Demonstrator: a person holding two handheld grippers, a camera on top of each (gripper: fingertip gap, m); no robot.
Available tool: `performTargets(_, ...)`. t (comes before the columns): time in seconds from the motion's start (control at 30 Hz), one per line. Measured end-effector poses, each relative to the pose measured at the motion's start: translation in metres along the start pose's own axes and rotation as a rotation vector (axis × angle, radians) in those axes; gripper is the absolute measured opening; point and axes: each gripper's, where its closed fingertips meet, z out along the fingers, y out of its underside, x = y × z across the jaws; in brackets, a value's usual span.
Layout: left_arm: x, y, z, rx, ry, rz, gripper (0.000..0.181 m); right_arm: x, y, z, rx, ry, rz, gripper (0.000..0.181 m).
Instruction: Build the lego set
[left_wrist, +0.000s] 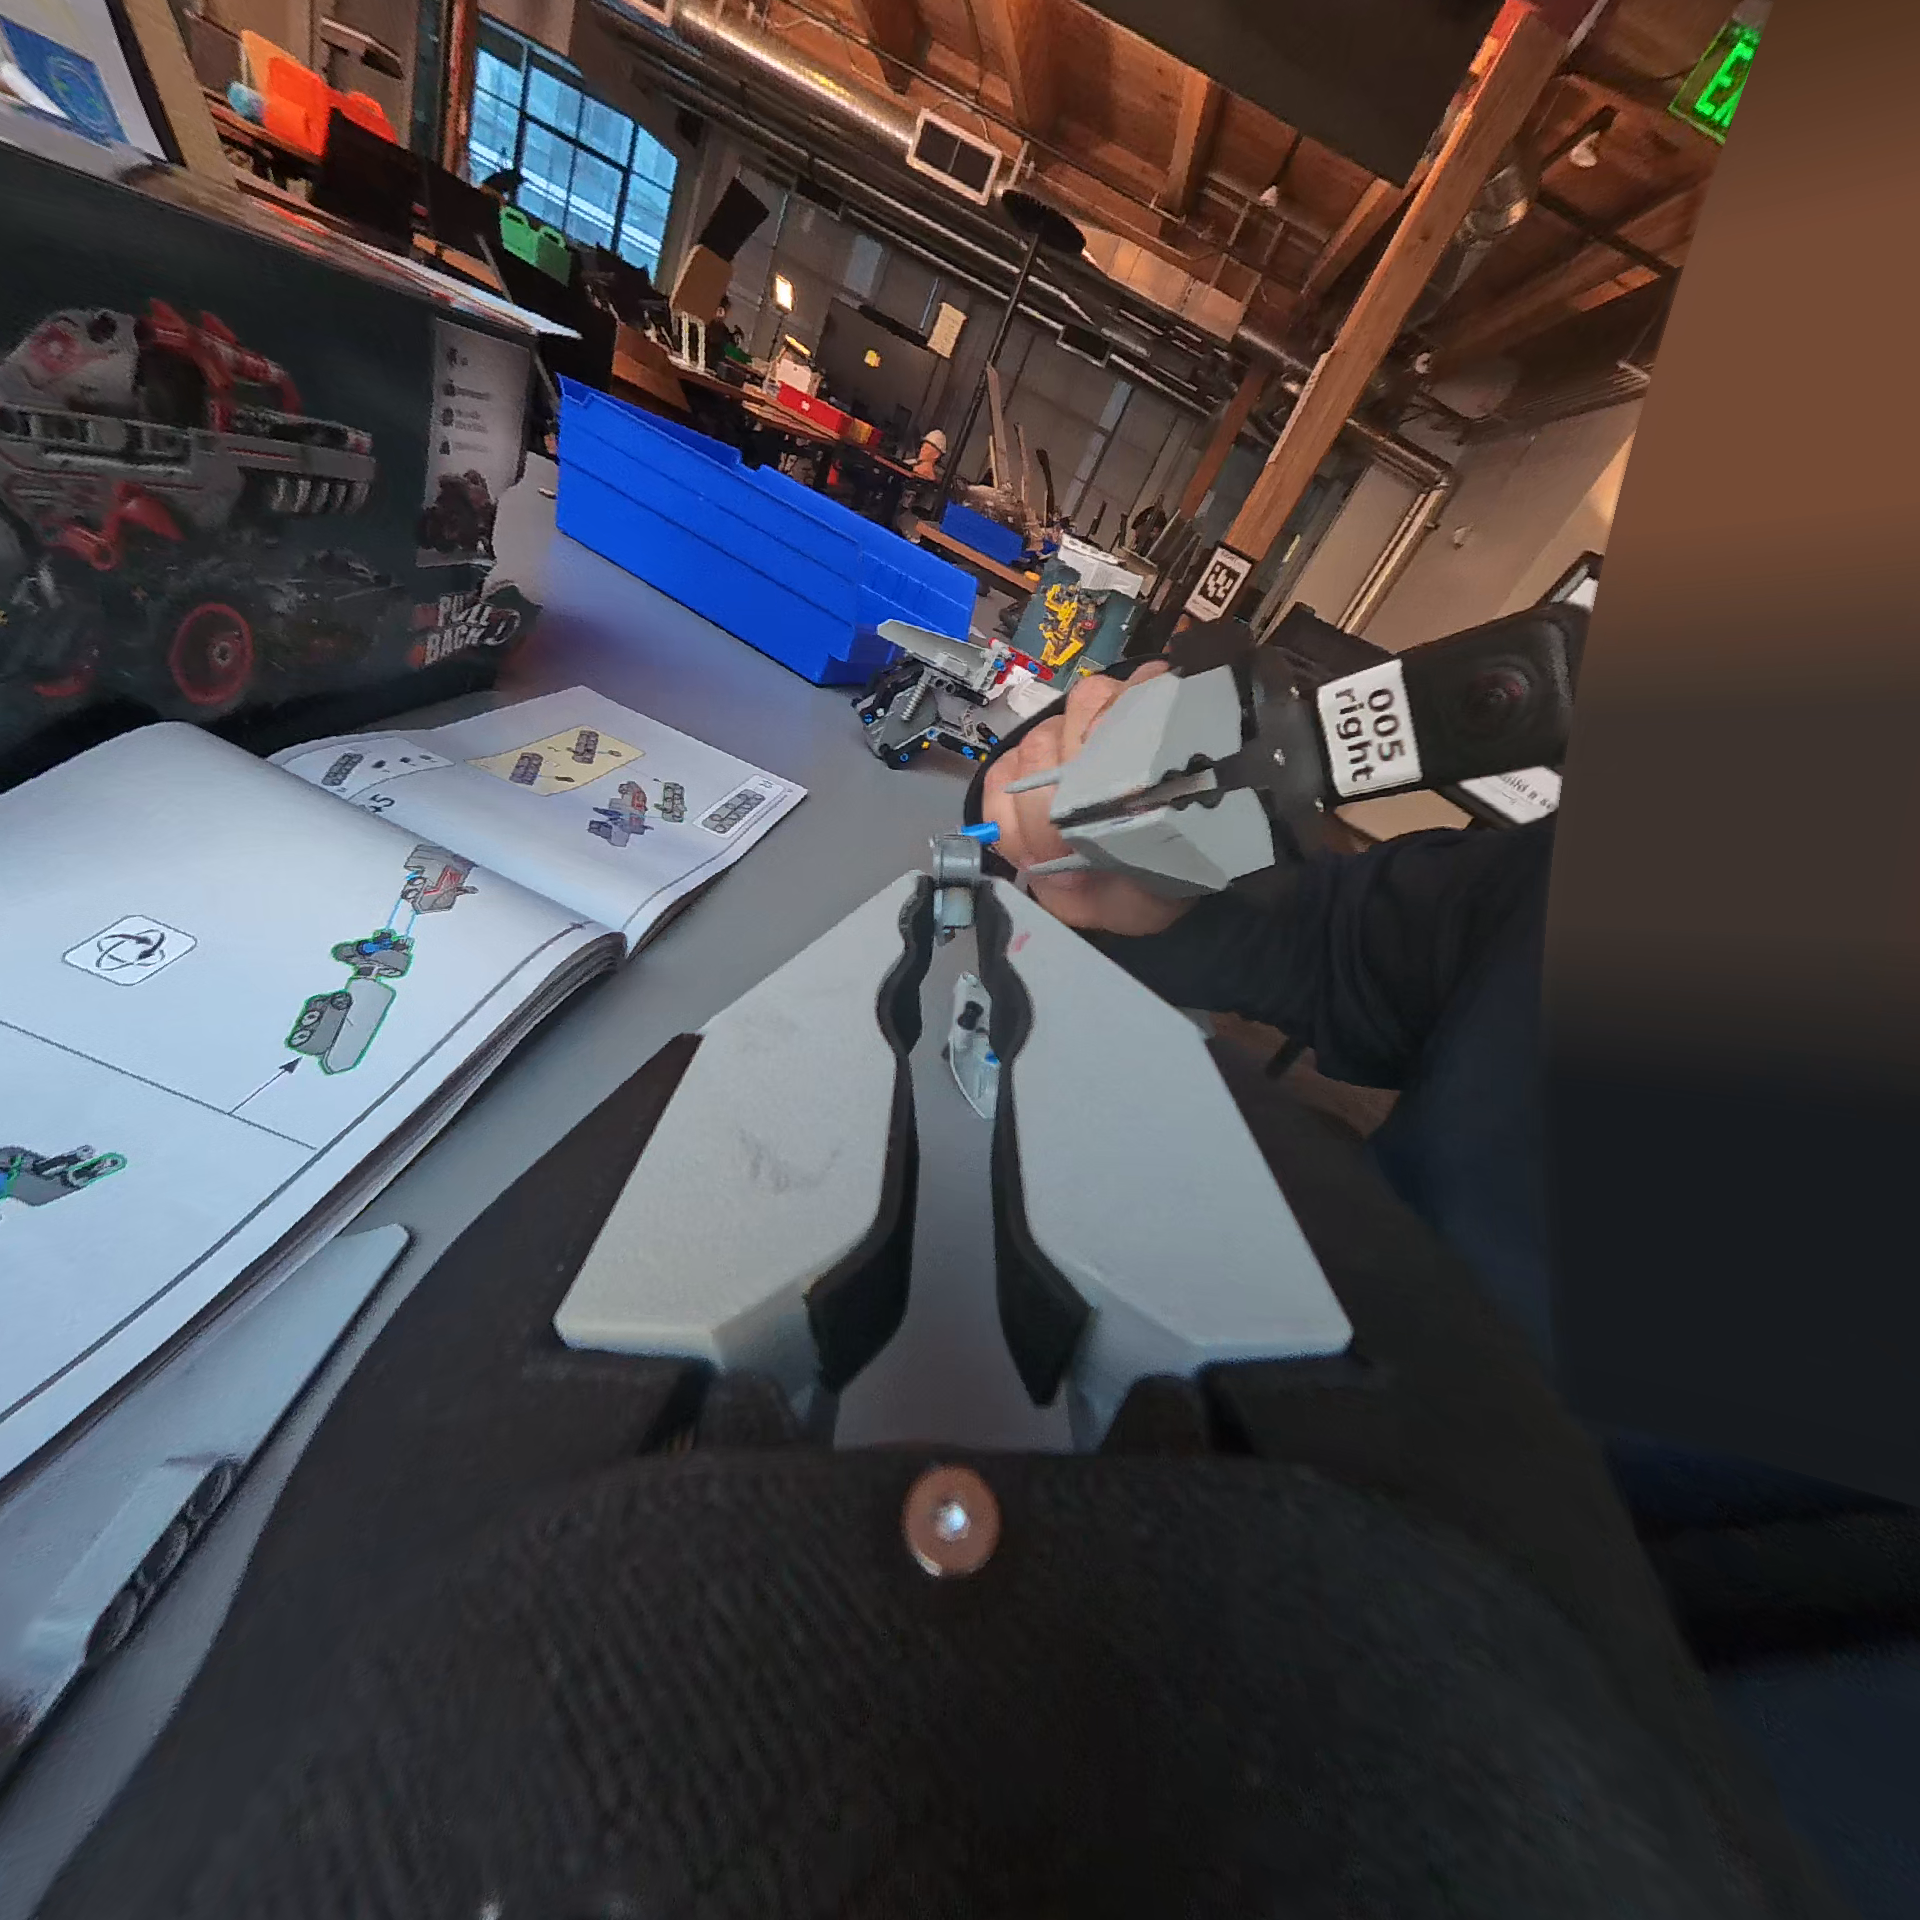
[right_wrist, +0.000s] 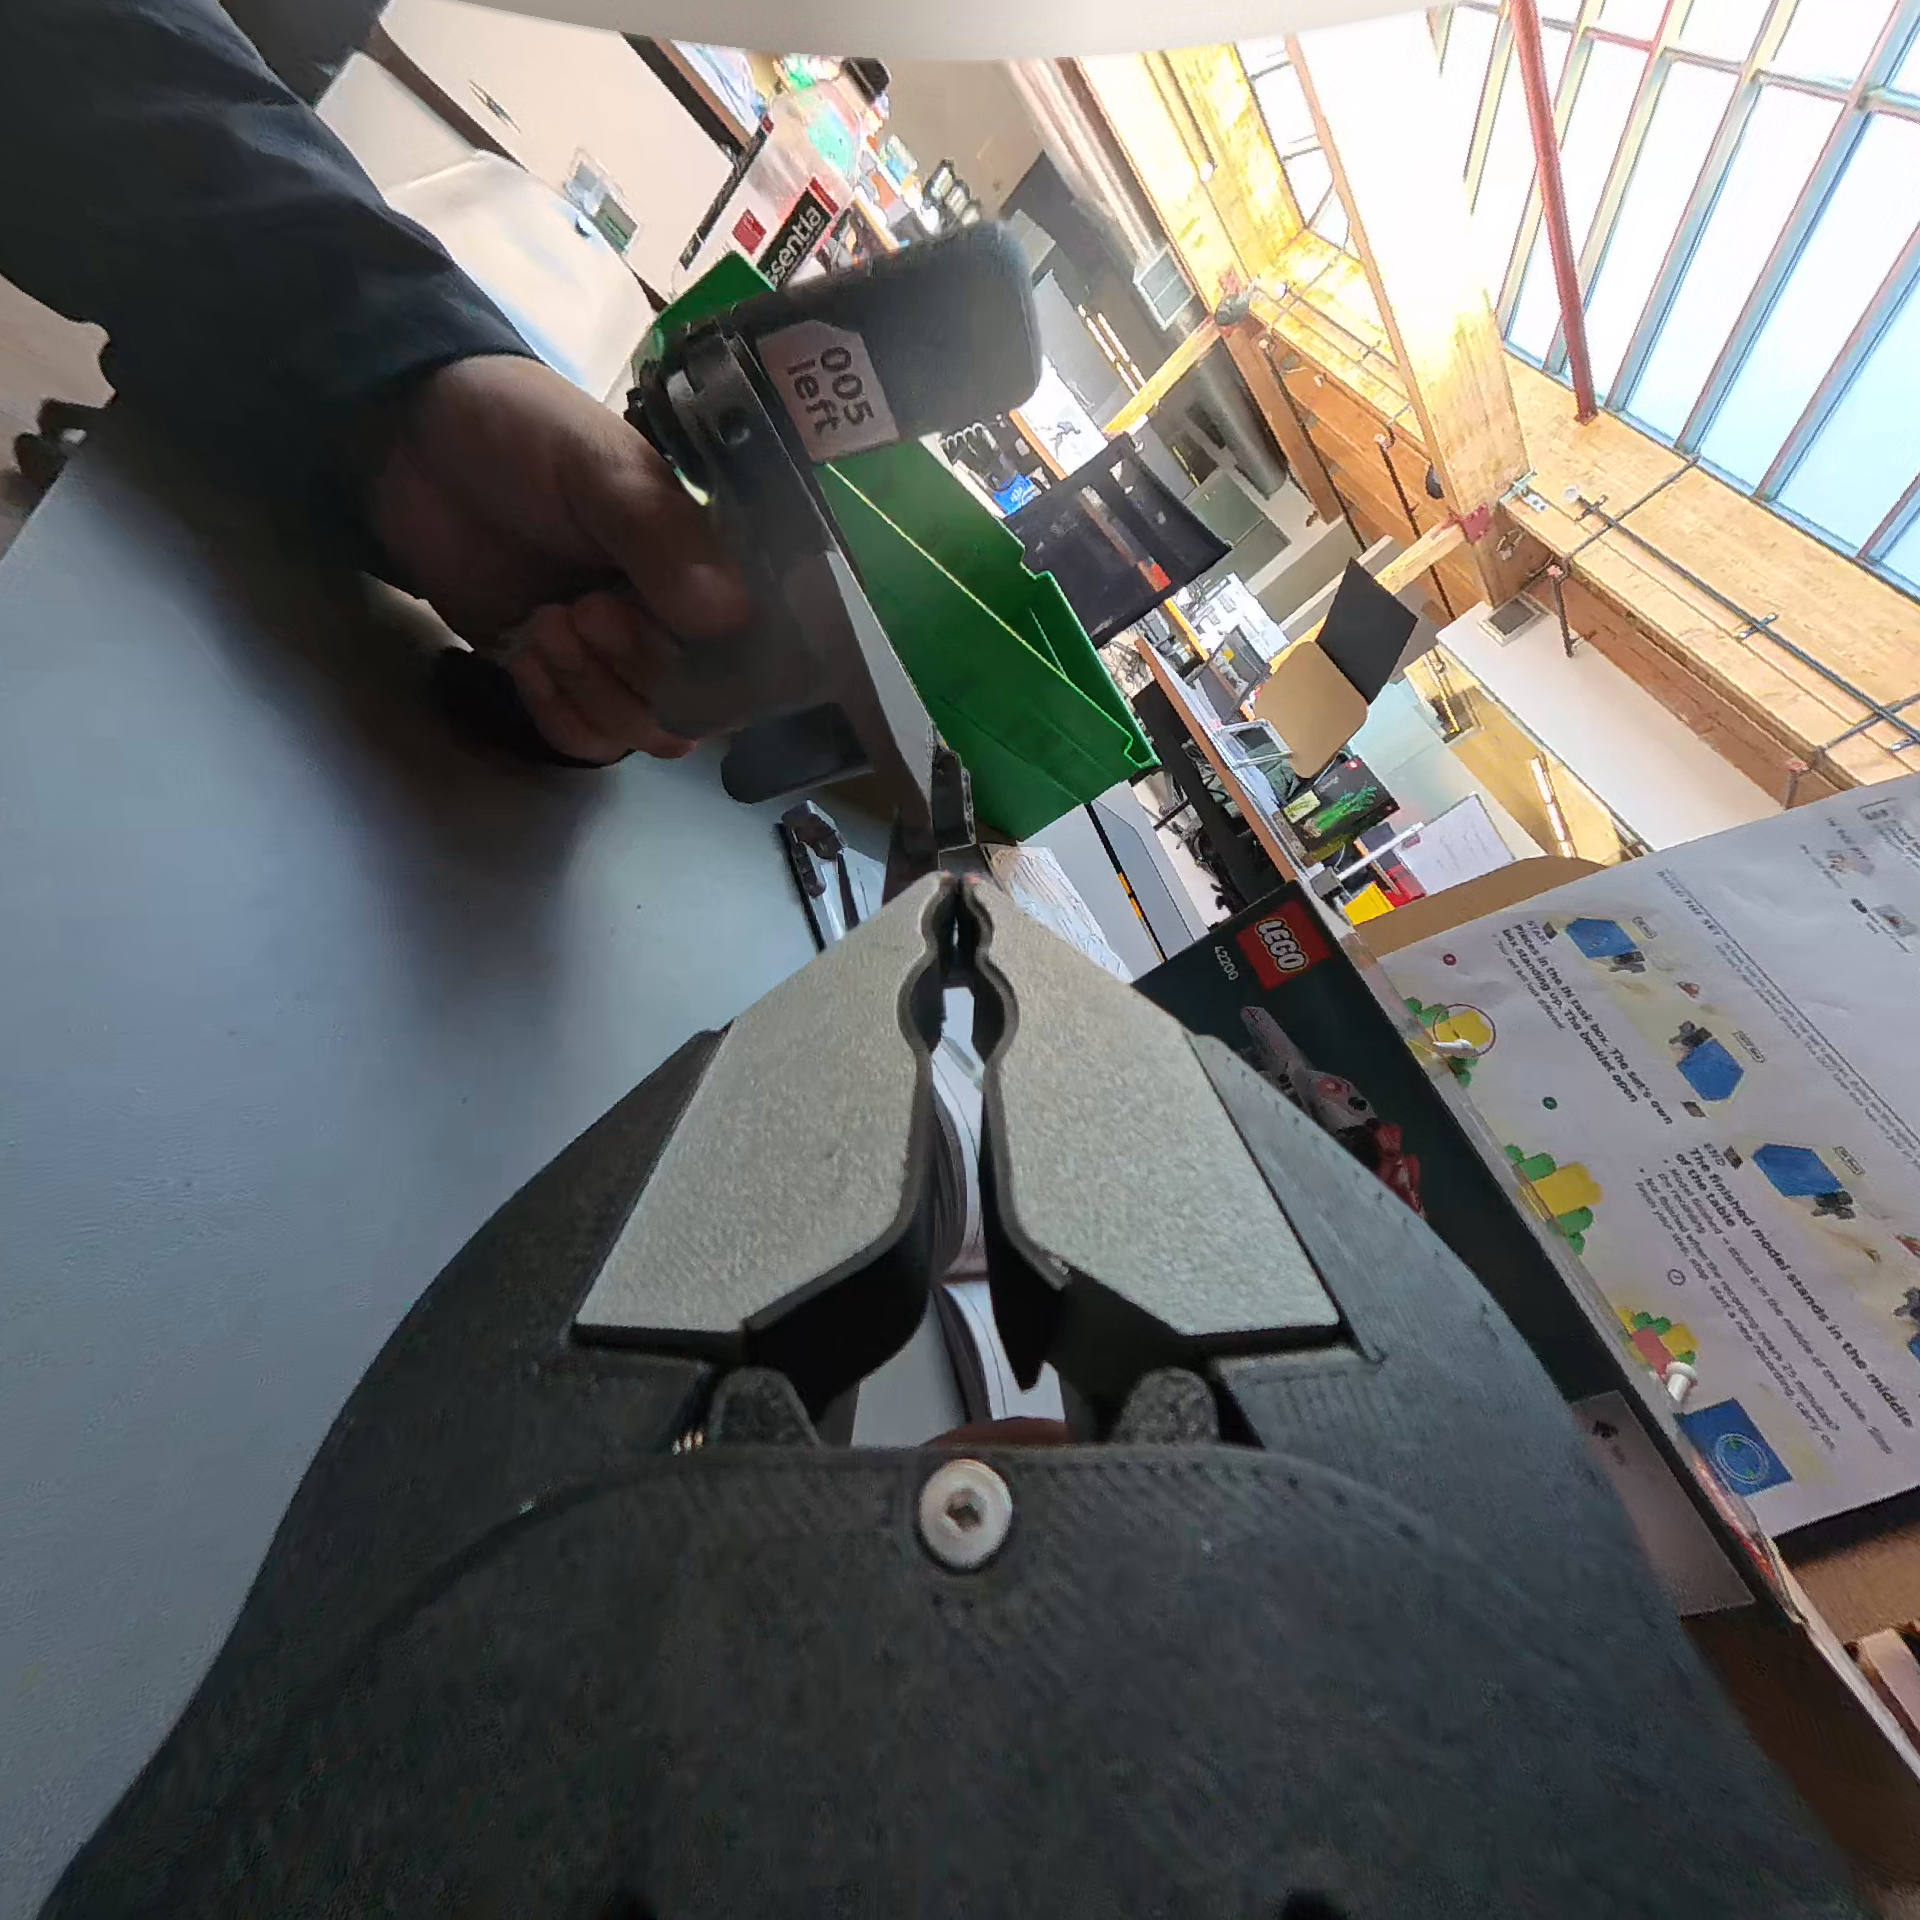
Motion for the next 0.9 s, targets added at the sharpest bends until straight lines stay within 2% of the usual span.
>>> performTargets(0.03, 0.000, -0.001, -0.001, 0.010, 0.007, -0.011, 0.005, 0.001, -0.001, -0.001, 0.005, 0.002, 0.002, 0.000)
performTargets(0.2, -0.003, -0.003, -0.002, 0.023, 0.011, -0.038, 0.005, 0.006, 0.001, -0.002, 0.012, -0.004, 0.080, 0.000)
performTargets(0.27, -0.001, -0.003, -0.002, 0.022, 0.019, -0.032, 0.005, 0.010, 0.004, -0.002, 0.015, -0.027, 0.174, 0.001)
performTargets(0.33, 0.000, -0.003, -0.002, 0.023, 0.025, -0.025, 0.005, 0.011, 0.012, 0.000, -0.003, -0.077, 0.294, 0.019)
performTargets(0.37, 0.001, -0.003, -0.002, 0.025, 0.026, -0.022, 0.005, 0.012, 0.017, 0.002, -0.012, -0.095, 0.351, 0.022)
performTargets(0.53, 0.004, -0.003, -0.002, 0.024, 0.035, -0.006, 0.005, 0.018, 0.025, 0.002, 0.013, -0.146, 0.538, 0.020)
performTargets(0.77, 0.011, -0.002, 0.000, 0.020, 0.058, 0.032, 0.005, 0.004, 0.013, 0.001, 0.062, -0.252, 0.579, 0.026)
performTargets(0.9, 0.015, -0.002, 0.001, 0.022, 0.080, 0.037, 0.006, -0.009, 0.012, 0.005, 0.037, -0.317, 0.572, 0.016)
